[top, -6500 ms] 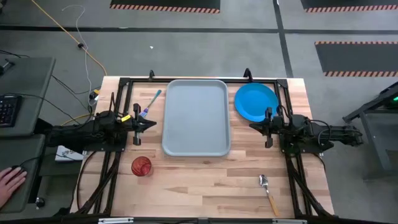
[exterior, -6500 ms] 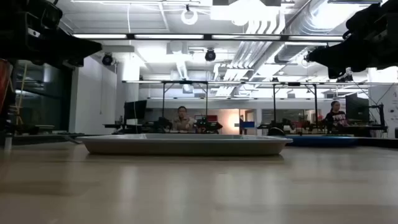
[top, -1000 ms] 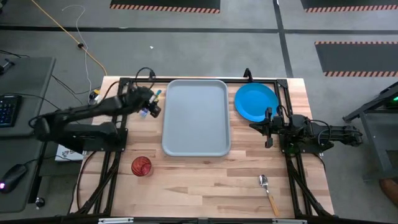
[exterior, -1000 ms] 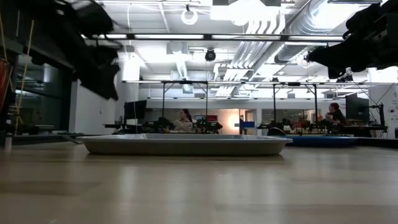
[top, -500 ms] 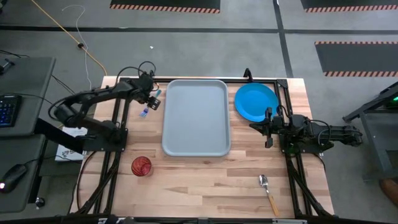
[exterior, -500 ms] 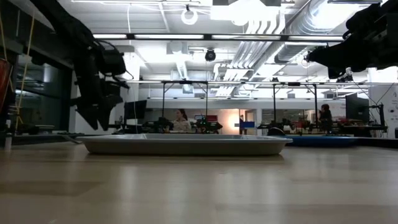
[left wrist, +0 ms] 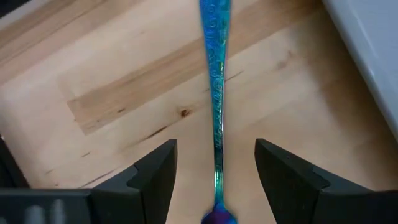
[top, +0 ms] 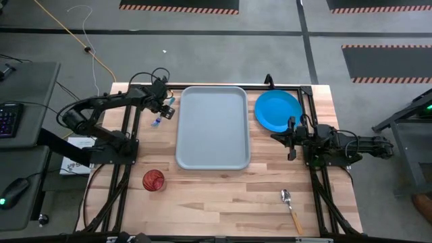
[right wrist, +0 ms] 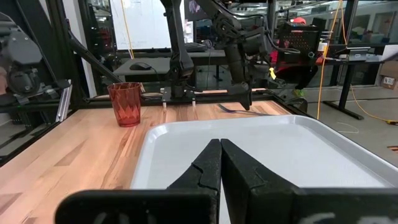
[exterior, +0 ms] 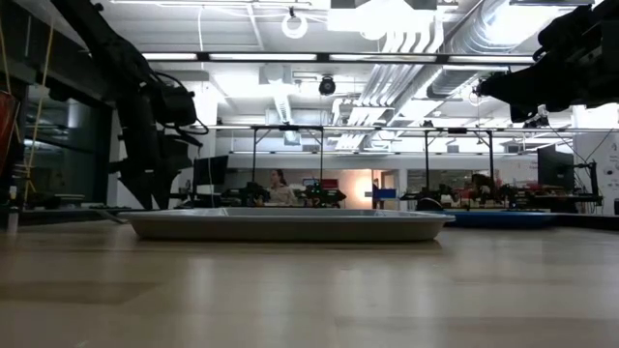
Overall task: Pick and place plate/cup/fork/spoon on tray
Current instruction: Put the blue fork on the right of the gray serving tray
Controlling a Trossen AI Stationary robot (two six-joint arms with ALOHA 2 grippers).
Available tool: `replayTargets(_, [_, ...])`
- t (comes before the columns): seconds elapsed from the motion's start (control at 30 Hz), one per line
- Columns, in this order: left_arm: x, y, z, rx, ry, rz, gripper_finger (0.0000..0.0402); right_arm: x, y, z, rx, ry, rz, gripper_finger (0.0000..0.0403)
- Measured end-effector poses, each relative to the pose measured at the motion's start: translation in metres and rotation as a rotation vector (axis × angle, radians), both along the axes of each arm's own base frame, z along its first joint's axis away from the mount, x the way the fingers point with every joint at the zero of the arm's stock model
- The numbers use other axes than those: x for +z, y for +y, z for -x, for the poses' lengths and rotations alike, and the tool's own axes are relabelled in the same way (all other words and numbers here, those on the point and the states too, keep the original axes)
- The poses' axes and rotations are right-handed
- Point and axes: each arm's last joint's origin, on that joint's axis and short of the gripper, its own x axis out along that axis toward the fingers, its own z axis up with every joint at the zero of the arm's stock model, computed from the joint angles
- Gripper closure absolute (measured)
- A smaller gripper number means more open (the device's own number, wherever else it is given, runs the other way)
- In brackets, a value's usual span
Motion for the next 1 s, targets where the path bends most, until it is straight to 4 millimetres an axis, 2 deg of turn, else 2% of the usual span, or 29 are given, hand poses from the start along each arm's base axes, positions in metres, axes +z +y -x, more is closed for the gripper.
replayTargets(0.33, [-0.015, -0.003, -0.011, 0.001, 0.103, -0.027, 0.0228, 0.0, 0.0, 0.0, 0.0, 0.0, 0.0, 0.0402])
replayTargets(0.63, [-0.017, -0.004, -0.014, -0.01, 0.087, -0.006, 0.0243, 0.0, 0.0, 0.0, 0.0, 0.0, 0.0, 0.0402])
replayTargets(0.73, [-0.018, -0.004, -0.014, -0.016, 0.073, 0.008, 0.0273, 0.0, 0.0, 0.0, 0.0, 0.0, 0.0, 0.0402])
replayTargets(1.0, [-0.018, -0.004, -0.015, -0.024, 0.061, 0.012, 0.0387, 0.0, 0.0, 0.0, 0.0, 0.0, 0.0, 0.0402])
